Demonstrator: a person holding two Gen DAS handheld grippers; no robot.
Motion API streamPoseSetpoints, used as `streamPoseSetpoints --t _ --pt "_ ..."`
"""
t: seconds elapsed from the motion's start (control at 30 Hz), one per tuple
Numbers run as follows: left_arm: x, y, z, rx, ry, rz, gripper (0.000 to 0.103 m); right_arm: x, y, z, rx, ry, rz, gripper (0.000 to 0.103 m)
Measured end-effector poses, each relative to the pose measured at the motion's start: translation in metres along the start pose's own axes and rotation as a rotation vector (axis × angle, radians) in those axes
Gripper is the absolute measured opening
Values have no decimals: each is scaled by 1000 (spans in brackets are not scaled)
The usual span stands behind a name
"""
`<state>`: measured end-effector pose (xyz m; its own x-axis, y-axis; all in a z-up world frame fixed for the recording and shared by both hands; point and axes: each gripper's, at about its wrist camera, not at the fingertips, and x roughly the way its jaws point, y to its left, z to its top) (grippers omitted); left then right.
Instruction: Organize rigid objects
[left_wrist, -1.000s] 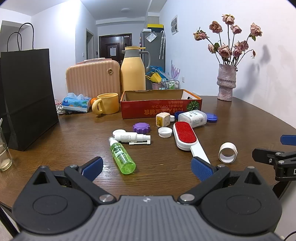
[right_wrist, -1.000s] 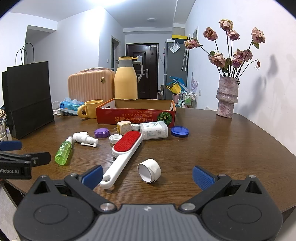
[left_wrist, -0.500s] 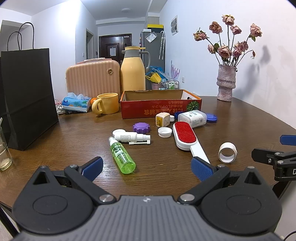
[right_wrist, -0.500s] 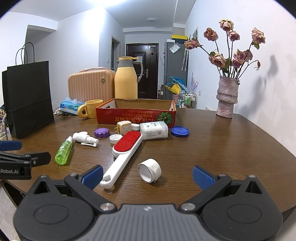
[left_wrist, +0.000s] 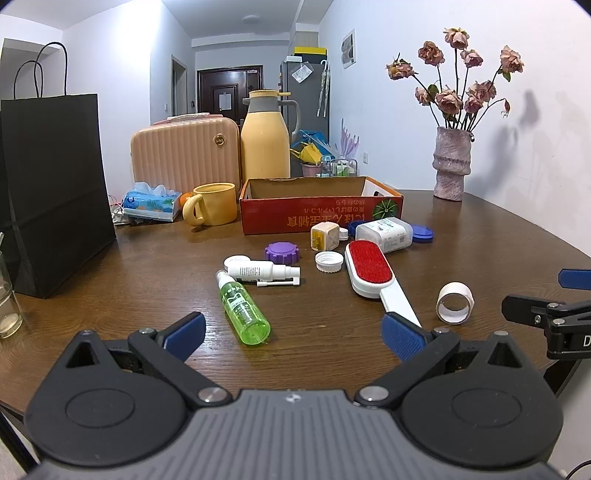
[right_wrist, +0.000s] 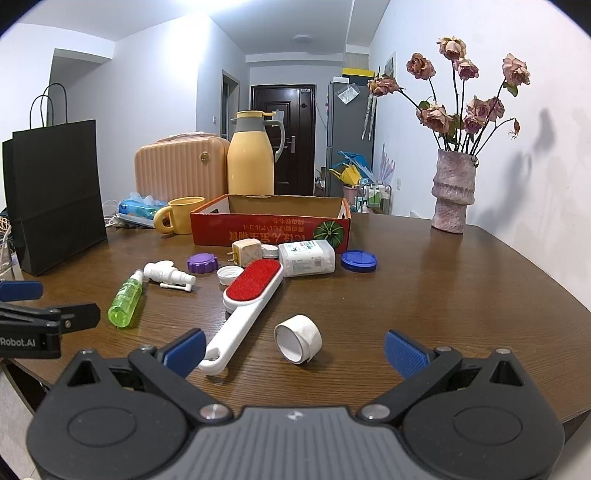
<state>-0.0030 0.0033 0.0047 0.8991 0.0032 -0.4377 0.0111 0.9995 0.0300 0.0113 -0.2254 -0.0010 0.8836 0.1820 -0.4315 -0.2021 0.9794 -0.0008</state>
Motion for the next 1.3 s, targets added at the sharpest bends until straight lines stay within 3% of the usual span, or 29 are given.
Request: streamPoseSetpoints --t 0.7,1.13,1.3 --pt "39 8 3 -35 58 15 103 29 -9 2 -9 44 -2 100" --pt "73 13 5 -54 110 28 103 77 -14 3 -49 106 61 85" --pt "85 16 5 -65 127 37 103 99 -14 3 -73 130 108 68"
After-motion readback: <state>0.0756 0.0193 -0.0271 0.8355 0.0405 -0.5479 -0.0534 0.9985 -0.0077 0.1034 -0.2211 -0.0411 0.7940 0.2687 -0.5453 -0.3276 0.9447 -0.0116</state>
